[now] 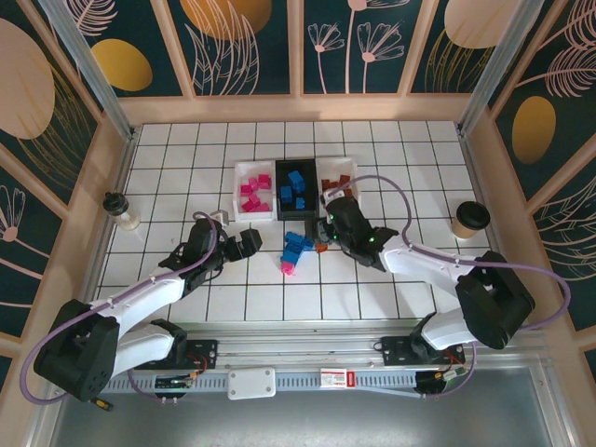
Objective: Sort the legos into containers by color
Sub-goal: Place the lego in the container, then pick up the lego from the middle-left of the table.
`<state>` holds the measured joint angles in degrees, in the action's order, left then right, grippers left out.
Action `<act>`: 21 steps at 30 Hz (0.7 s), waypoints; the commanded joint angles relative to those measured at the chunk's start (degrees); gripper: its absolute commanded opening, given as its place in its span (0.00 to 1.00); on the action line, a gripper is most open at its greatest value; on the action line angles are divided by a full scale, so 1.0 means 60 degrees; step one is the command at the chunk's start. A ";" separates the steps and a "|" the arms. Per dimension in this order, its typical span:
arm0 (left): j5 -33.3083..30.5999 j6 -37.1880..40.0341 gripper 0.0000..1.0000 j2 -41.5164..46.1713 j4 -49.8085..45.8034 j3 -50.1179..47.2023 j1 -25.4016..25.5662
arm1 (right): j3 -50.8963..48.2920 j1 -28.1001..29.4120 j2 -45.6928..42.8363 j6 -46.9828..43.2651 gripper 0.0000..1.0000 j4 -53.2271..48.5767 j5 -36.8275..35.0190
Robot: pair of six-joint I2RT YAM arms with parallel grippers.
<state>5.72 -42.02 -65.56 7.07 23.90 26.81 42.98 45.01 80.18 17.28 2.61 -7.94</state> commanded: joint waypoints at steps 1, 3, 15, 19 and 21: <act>0.0519 0.0328 0.99 -0.0034 0.0213 0.0071 0.0040 | -0.0548 0.0358 -0.0327 0.0511 0.62 -0.0063 -0.0526; 0.0751 0.0539 0.98 -0.0005 0.0078 0.0134 0.0168 | -0.0790 0.0544 -0.0381 0.0651 0.62 -0.0024 -0.0669; -0.1676 0.0907 0.92 -0.1237 -0.0842 0.0923 0.3532 | -0.1451 0.0671 -0.0825 0.1046 0.63 0.0253 -0.1109; -0.2379 0.1143 0.87 -0.2196 -0.0870 0.1571 0.4288 | -0.1472 0.0671 -0.0902 0.1074 0.63 0.0146 -0.1155; -0.2734 0.1317 0.85 -0.2682 -0.0914 0.1882 0.4551 | -0.1545 0.0671 -0.1003 0.1091 0.63 0.0127 -0.1162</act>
<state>-5.58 -36.25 -79.20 2.37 32.12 52.51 34.87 48.75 76.07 22.90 2.81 -12.71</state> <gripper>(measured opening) 0.858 0.626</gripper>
